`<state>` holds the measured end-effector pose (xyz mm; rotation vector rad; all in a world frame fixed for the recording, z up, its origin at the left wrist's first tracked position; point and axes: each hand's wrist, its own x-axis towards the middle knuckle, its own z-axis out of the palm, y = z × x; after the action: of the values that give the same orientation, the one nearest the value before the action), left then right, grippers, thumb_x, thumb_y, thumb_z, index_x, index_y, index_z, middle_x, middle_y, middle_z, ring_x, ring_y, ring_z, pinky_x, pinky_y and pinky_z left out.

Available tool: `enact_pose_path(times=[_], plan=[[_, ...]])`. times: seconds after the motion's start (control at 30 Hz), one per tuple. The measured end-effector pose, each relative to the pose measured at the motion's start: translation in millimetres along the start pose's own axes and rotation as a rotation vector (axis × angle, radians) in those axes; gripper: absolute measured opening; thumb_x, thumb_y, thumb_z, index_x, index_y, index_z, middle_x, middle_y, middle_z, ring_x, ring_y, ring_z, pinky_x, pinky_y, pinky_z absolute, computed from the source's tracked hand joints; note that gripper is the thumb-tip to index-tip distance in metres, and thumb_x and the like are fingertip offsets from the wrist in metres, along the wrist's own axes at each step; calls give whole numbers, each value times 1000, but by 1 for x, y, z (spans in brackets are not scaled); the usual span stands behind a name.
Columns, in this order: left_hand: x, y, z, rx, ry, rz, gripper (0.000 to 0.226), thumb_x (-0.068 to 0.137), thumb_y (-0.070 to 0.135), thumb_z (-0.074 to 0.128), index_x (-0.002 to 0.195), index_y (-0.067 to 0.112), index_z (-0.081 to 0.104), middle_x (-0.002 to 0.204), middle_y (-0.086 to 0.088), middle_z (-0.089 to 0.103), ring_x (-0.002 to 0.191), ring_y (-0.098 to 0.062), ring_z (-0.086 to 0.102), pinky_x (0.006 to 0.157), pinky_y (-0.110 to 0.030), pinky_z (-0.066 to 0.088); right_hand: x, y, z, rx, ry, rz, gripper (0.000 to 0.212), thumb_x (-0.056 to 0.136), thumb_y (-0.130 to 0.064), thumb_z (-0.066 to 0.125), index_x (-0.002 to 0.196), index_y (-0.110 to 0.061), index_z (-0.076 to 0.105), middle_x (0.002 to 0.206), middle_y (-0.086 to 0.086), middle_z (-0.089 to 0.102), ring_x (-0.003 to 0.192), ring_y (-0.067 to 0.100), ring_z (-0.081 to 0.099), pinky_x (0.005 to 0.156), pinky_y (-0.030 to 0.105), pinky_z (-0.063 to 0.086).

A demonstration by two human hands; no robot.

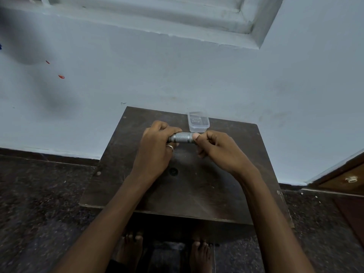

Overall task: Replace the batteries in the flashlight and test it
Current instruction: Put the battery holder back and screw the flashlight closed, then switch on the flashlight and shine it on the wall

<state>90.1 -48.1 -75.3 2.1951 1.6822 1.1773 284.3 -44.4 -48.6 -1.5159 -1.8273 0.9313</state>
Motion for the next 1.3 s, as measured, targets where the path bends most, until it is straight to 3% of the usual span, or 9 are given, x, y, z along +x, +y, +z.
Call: enact_pose_path(times=[0.13, 0.33, 0.43, 0.53, 0.63, 0.73, 0.9, 1.1, 1.3], plan=[[0, 0, 1, -20, 6, -15, 45, 75, 1, 74, 113, 26, 72, 97, 10, 47, 90, -22, 54, 75, -25, 38, 2, -1, 0, 84, 12, -1, 15, 91, -35, 70, 97, -21, 67, 87, 10, 71, 73, 16, 63, 73, 36, 55], [-1, 1, 3, -29, -8, -21, 43, 77, 6, 76, 114, 27, 71, 97, 10, 49, 89, -21, 54, 75, -25, 40, 0, -6, -1, 55, 51, 2, 16, 95, -30, 67, 93, -15, 66, 83, 16, 70, 62, 10, 55, 54, 15, 46], [1, 3, 0, -61, -19, -27, 45, 76, 13, 80, 118, 25, 71, 99, 6, 57, 90, -20, 57, 78, -25, 44, -1, -7, -1, 165, 69, 9, 16, 96, -27, 65, 96, -12, 69, 83, 13, 74, 67, 16, 64, 63, 26, 55], [4, 6, -5, -142, -82, -82, 57, 72, 19, 85, 125, 22, 67, 107, 2, 65, 92, -10, 59, 79, -6, 38, 0, -6, -2, 334, 112, 74, 21, 99, -24, 61, 104, -5, 69, 93, 12, 77, 86, 24, 75, 75, 36, 61], [5, 8, -11, -290, -160, -217, 57, 69, 19, 88, 122, 25, 67, 105, 7, 68, 87, 0, 63, 75, 1, 41, -1, -5, -4, 487, 183, 128, 24, 100, -21, 59, 109, 0, 68, 95, 17, 77, 86, 25, 74, 80, 36, 60], [6, 10, -15, -436, -173, -323, 44, 71, 18, 88, 109, 25, 68, 96, 14, 69, 80, 9, 64, 71, -3, 46, -1, -10, -3, 627, 292, 176, 29, 100, -21, 61, 116, 3, 62, 96, 20, 76, 82, 25, 76, 77, 32, 60], [8, 13, -11, -616, -105, -357, 39, 69, 15, 88, 100, 30, 69, 92, 13, 74, 82, 3, 69, 75, -15, 53, -4, -25, 12, 834, 475, 233, 41, 96, -25, 67, 122, 3, 52, 99, 23, 73, 72, 18, 74, 67, 24, 61], [5, 13, -6, -608, -69, -328, 43, 69, 18, 88, 108, 22, 72, 100, 10, 75, 89, 0, 70, 84, -24, 56, -5, -38, 29, 905, 531, 225, 42, 90, -21, 75, 119, -5, 48, 90, 15, 67, 77, 20, 71, 72, 31, 64], [5, 18, -7, -651, -108, -314, 42, 71, 22, 87, 109, 23, 70, 103, 10, 74, 93, -1, 70, 85, -22, 55, -5, -38, 28, 934, 559, 213, 41, 89, -17, 76, 115, -10, 46, 82, 11, 63, 64, 14, 69, 71, 35, 63]])
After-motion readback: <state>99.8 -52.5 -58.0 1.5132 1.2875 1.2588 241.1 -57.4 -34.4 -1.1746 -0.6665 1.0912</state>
